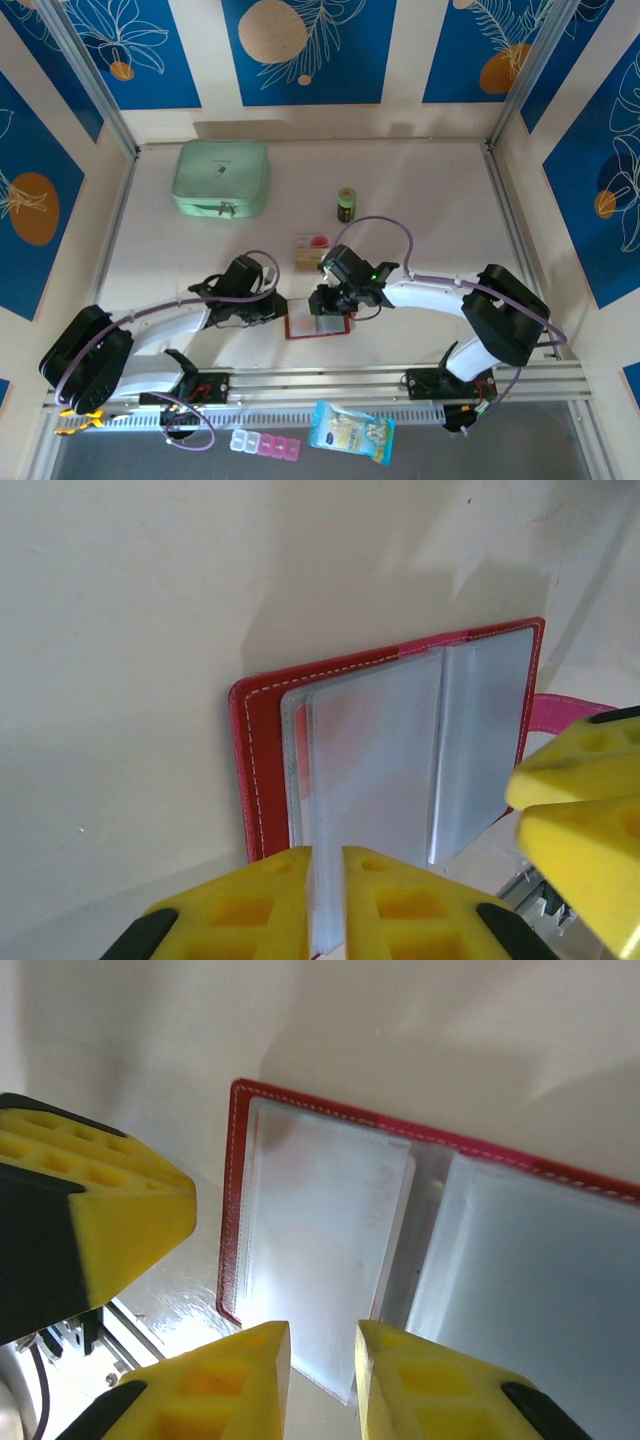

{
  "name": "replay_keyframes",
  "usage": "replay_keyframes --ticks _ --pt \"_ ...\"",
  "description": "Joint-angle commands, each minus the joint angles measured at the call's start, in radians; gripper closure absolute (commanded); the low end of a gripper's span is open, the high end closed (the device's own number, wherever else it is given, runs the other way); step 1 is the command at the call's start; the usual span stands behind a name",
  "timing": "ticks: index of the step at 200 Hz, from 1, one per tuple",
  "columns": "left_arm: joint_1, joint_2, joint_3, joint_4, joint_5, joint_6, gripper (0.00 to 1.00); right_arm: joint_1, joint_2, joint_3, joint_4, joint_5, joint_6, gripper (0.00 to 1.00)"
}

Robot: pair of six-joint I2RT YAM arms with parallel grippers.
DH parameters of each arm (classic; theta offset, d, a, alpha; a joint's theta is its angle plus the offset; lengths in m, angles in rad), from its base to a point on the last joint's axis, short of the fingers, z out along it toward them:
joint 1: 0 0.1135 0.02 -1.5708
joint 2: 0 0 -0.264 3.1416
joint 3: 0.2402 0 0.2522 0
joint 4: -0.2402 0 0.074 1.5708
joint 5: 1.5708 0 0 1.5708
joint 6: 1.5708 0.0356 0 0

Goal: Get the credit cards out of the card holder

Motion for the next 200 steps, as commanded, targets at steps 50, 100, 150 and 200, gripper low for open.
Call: replay_keyframes --ticks 50,100,150,200 --pt "-0.044 0.028 -0.012 -0.013 0.002 -0.01 0.91 0.027 0.109 0.069 0.036 -0.066 0.046 0.71" --pt "-0.053 0.053 -0.019 -0.022 -0.015 -0.01 0.92 0.031 0.144 0.095 0.005 -0.057 0.042 0.7" --pt "-0.053 0.081 -0.028 -0.024 -0.027 -0.012 0.92 0.036 0.185 0.113 -0.011 -0.043 0.054 0.7" --pt "-0.054 0.061 -0.038 -0.089 -0.075 -0.016 0.92 0.047 0.203 0.135 -0.075 0.005 0.058 0.69"
